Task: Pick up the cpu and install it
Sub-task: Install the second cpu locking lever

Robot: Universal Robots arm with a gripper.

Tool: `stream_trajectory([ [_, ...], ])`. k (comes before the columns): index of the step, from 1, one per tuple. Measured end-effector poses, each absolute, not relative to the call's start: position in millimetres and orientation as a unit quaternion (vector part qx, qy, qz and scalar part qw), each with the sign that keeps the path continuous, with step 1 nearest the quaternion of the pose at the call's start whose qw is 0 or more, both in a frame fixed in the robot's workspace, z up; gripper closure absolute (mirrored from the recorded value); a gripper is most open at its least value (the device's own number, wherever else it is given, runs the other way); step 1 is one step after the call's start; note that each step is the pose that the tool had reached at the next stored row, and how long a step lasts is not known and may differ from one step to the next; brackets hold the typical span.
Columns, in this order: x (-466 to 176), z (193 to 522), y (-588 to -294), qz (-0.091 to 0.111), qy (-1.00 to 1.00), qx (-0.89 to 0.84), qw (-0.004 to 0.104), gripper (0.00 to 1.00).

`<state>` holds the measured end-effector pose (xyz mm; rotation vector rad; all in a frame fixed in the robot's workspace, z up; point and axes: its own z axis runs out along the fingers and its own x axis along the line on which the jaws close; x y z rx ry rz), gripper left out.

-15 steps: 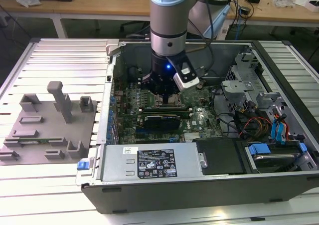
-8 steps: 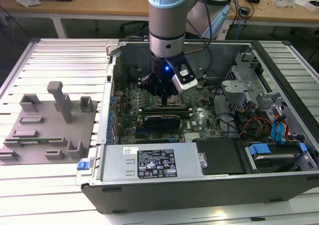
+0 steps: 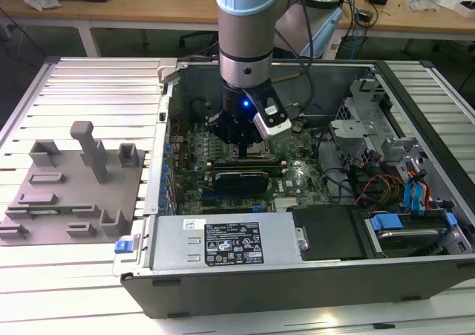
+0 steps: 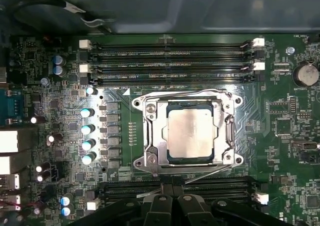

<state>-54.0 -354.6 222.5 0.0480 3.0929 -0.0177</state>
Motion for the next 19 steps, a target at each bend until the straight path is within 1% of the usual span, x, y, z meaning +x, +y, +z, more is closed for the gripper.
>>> stream_trajectory([
  [13,-58.9,221.4,-360.3,-0.005,1.000,0.016,0.024,0.89],
  [19,-60.3,217.4,-362.1,0.001,1.000,0.010,0.024,0.89],
])
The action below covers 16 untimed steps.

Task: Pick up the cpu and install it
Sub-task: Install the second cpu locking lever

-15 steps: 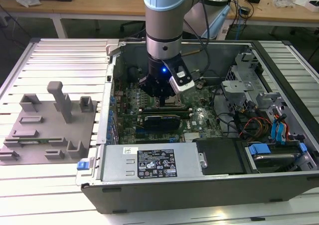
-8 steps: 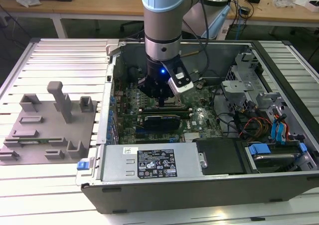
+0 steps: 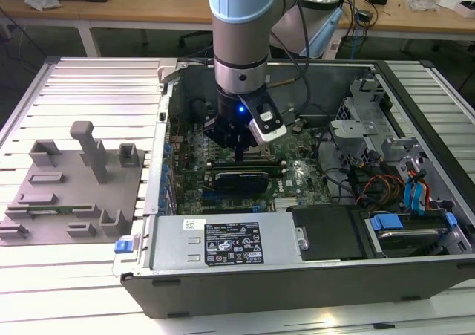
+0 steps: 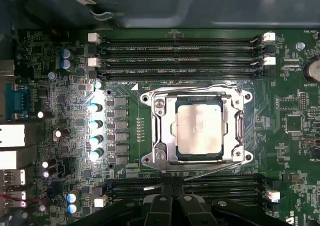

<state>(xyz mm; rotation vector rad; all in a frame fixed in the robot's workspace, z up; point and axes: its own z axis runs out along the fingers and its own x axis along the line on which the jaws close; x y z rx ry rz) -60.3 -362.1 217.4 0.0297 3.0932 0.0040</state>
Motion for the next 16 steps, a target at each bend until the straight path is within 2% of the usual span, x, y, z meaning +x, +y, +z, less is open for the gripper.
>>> stream_trajectory([
  [16,-64.6,210.6,-363.0,0.011,0.999,-0.034,0.026,0.89],
])
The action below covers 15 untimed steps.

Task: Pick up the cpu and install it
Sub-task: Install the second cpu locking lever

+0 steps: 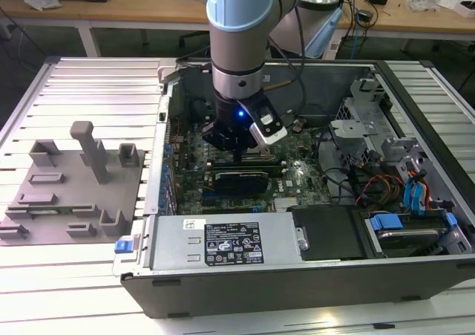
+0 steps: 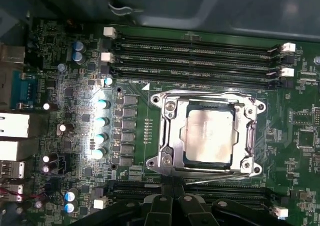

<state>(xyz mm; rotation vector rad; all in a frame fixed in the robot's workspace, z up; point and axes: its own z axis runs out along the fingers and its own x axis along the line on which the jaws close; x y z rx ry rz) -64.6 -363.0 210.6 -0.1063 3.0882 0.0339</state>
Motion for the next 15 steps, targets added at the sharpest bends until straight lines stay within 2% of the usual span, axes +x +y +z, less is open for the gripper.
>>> stream_trajectory([
  [6,-73,209,-363,0.011,0.999,-0.046,0.026,0.89],
  [7,-78,209,-364,0.023,0.998,-0.051,0.028,0.89],
  [8,-78,209,-370,0.050,0.997,-0.050,0.030,0.89],
  [9,-78,209,-376,0.064,0.996,-0.050,0.030,0.89],
  [15,-78,206,-384,0.069,0.997,-0.022,0.032,0.89],
])
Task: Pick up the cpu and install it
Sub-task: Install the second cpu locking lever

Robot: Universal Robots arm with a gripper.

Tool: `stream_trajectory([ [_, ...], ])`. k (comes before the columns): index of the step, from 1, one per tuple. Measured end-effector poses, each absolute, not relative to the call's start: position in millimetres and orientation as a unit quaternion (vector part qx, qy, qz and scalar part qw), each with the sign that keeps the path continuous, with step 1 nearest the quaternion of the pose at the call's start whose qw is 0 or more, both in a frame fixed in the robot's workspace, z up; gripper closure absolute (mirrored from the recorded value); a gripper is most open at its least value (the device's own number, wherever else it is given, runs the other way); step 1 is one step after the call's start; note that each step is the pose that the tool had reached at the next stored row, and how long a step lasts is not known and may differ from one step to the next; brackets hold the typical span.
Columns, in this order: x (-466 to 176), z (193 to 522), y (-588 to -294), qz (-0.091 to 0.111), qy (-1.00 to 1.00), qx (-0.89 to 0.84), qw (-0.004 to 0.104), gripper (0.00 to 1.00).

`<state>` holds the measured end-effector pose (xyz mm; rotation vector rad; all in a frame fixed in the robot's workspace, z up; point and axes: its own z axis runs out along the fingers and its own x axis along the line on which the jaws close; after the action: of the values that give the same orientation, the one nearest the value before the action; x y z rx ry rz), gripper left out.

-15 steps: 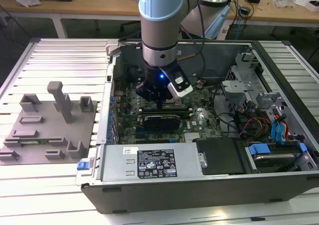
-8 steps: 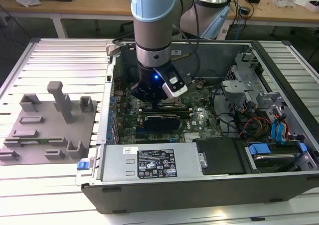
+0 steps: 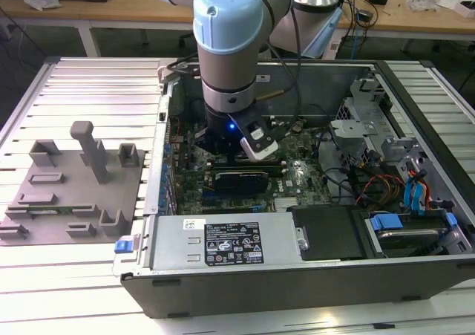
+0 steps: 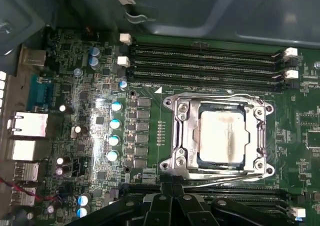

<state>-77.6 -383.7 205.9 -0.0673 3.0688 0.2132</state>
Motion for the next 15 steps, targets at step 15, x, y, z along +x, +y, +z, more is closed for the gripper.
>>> stream_trajectory([
  [15,-77.7,202.8,-383.9,0.103,0.994,-0.012,0.034,0.89],
])
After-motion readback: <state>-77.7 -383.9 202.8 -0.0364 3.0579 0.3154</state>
